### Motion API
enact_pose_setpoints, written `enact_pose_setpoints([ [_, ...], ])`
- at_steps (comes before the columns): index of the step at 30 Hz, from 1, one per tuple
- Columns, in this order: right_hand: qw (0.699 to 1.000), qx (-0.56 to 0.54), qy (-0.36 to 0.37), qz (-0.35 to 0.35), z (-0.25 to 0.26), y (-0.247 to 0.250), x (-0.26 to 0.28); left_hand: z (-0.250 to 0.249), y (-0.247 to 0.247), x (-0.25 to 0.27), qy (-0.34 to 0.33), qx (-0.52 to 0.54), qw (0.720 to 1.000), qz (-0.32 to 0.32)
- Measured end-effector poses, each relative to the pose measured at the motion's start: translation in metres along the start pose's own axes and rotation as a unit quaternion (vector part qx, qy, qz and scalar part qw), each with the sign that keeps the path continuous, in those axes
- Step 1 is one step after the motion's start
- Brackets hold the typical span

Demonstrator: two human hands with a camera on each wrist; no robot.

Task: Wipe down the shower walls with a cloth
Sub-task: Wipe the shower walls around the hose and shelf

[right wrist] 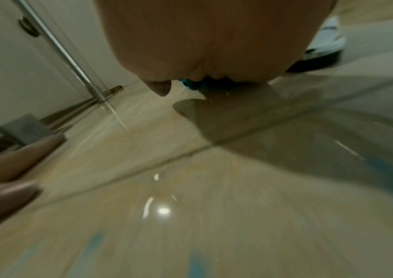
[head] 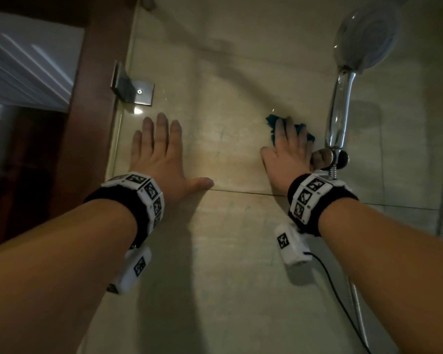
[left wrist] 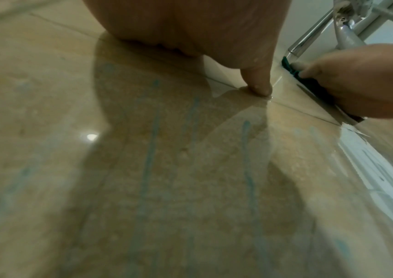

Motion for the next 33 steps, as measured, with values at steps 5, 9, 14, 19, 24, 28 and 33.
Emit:
enact_pose_setpoints([
  [5, 0.998, 0.026, -0.024, -0.042, 0.006, 0.034, -0.08, 0.001, -0.003, -0.002, 0.0, -0.003, 1.0, 0.002],
  [9, 0.999, -0.012, -0.046, 0.001, 0.017, 0.047, -0.112, 0.001, -0.004, -0.003, -0.002, -0.007, 1.0, 0.009],
  [14, 0.998, 0.047, 0.034, 0.0, 0.025, 0.038, -0.098, 0.002, -0.004, -0.002, 0.001, -0.01, 1.0, 0.011],
  [19, 0.994, 0.044, 0.096, 0.041, 0.047, 0.028, -0.078, 0.001, -0.001, 0.0, 0.001, -0.009, 1.0, 0.019],
  [24, 0.985, 0.061, 0.15, 0.054, 0.071, 0.017, -0.061, 0.001, -0.001, -0.001, 0.005, -0.012, 1.0, 0.02],
  [28, 0.975, 0.09, 0.189, 0.079, 0.087, -0.005, -0.017, 0.0, 0.0, 0.0, 0.009, -0.014, 1.0, 0.011],
  [33, 0.942, 0.151, 0.277, 0.113, 0.09, -0.032, 0.052, -0.001, 0.001, 0.002, 0.006, -0.015, 1.0, 0.004],
])
Point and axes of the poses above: each hand's wrist, its own x-axis away from the middle knuckle, its own y-axis out of the back of the hand, z = x × y, the point moved 5 cm from there along -x, towards the middle knuckle
